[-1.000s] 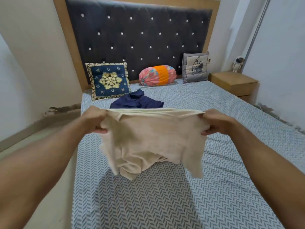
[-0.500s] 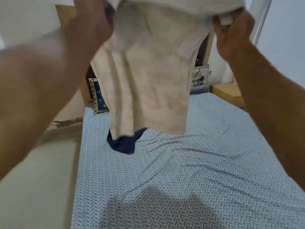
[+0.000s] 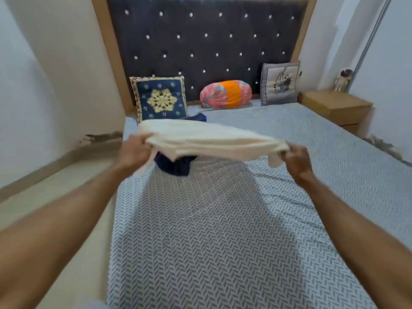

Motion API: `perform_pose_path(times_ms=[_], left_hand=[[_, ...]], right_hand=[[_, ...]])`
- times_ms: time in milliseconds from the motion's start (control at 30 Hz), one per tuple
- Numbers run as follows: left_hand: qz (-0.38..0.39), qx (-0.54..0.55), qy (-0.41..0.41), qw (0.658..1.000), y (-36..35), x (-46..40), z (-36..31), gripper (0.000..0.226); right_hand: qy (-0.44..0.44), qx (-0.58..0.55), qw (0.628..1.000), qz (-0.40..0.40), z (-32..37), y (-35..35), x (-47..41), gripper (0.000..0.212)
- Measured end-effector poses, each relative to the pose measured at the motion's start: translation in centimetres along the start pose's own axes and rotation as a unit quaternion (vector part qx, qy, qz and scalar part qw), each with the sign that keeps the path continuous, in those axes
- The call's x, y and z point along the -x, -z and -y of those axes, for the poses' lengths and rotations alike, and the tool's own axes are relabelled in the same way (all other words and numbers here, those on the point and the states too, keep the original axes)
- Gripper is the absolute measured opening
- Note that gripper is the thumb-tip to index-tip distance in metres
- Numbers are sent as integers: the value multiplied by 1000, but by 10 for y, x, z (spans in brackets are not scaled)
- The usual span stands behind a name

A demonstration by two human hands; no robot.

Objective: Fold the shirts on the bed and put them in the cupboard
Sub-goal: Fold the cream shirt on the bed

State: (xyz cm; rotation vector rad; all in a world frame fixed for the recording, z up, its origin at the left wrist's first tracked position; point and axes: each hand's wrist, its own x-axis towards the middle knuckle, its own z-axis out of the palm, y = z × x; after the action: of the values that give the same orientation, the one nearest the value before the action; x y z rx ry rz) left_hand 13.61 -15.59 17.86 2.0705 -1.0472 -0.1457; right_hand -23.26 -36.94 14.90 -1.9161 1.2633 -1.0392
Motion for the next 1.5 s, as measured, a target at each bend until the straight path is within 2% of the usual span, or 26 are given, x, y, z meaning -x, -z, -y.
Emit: perform_pose_path(times_ms=[67, 167, 233, 300, 367, 500, 567, 633, 700, 800, 933, 1000, 1133, 1167, 1233, 1300, 1367, 1433, 1500], left_hand=[[103, -95, 10, 990, -27, 45, 48, 45], [226, -216, 36, 949, -60, 106, 104, 49], [274, -258, 20, 926, -72, 138, 123, 50], [322, -285, 16, 903, -85, 172, 144, 46], [353, -317, 4, 880, -92, 201, 161, 40], [404, -364, -26, 839, -104, 247, 181, 30], [381, -415, -50, 825, -107, 261, 185, 34], [312, -447, -108, 832, -111, 269, 189, 40], [265, -423, -181, 847, -117, 276, 187, 45], [265, -375, -276, 844, -128, 289, 188, 40], [303, -308, -232, 871, -123, 299, 179, 26], [334, -275, -216, 875, -117, 303, 178, 20], [388, -278, -228, 849, -111, 307, 176, 24], [399, -266, -209, 852, -110, 307, 176, 27], [390, -182, -135, 893, -115, 303, 171, 33], [306, -87, -31, 947, -108, 299, 183, 32], [184, -20, 49, 982, -111, 290, 185, 24], [101, 31, 144, 984, -104, 277, 192, 26], [44, 58, 232, 970, -91, 260, 210, 30]], right_hand=[[-22, 104, 991, 79, -53, -15, 51, 17], [-47, 198, 958, 204, -105, -24, 111, 26], [-62, 258, 924, 277, -134, -23, 144, 40], [-65, 305, 890, 334, -154, -18, 179, 42], [-62, 340, 866, 363, -174, -13, 206, 46], [-50, 439, 789, 427, -197, -16, 246, 58], [-2, 510, 771, 381, -197, -25, 258, 66], [44, 525, 785, 327, -189, -36, 268, 75], [154, 465, 817, 303, -180, -52, 281, 65], [258, 401, 816, 327, -168, -72, 298, 45], [223, 357, 845, 330, -170, -68, 312, 13], [215, 363, 842, 336, -173, -59, 320, 12], [176, 423, 806, 374, -164, -60, 331, 27], [175, 430, 807, 366, -157, -65, 331, 34], [190, 424, 813, 350, -139, -74, 331, 46], [228, 386, 825, 343, -114, -112, 335, 51], [258, 354, 834, 337, -94, -141, 340, 46], [295, 334, 822, 355, -73, -181, 343, 40], [325, 317, 801, 390, -51, -222, 348, 39]])
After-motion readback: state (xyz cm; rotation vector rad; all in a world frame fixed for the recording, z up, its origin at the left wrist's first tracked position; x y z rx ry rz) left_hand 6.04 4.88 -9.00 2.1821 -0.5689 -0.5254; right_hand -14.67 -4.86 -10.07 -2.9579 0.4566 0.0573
